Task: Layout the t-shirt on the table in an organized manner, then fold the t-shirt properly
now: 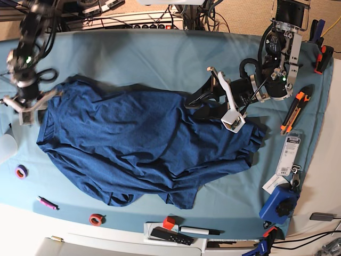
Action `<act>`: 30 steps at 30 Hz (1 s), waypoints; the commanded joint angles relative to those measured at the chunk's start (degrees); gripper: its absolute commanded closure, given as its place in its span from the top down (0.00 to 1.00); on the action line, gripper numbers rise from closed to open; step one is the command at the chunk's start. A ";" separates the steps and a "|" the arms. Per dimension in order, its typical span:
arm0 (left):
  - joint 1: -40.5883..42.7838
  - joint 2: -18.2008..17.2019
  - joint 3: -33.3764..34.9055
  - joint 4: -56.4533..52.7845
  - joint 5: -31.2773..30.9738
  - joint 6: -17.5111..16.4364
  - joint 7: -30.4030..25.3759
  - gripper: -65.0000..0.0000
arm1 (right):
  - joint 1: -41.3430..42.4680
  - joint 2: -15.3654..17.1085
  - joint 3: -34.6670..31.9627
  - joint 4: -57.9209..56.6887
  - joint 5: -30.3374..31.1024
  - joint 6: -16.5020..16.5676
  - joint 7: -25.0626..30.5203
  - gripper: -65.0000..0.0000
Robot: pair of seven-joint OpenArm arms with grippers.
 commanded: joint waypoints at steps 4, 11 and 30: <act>-0.81 -0.31 -0.24 0.87 -1.51 -0.52 -1.44 0.41 | -5.07 -0.55 0.59 7.50 -4.09 -0.46 -1.33 0.27; -0.83 -0.31 -0.24 0.87 -1.53 -0.52 -1.46 0.41 | -11.50 -0.63 0.59 8.07 -14.12 -0.52 -1.49 0.27; -0.83 -0.28 -0.24 0.87 -1.51 -0.52 -1.44 0.41 | -16.44 1.53 -4.33 4.52 -38.53 14.34 9.38 0.47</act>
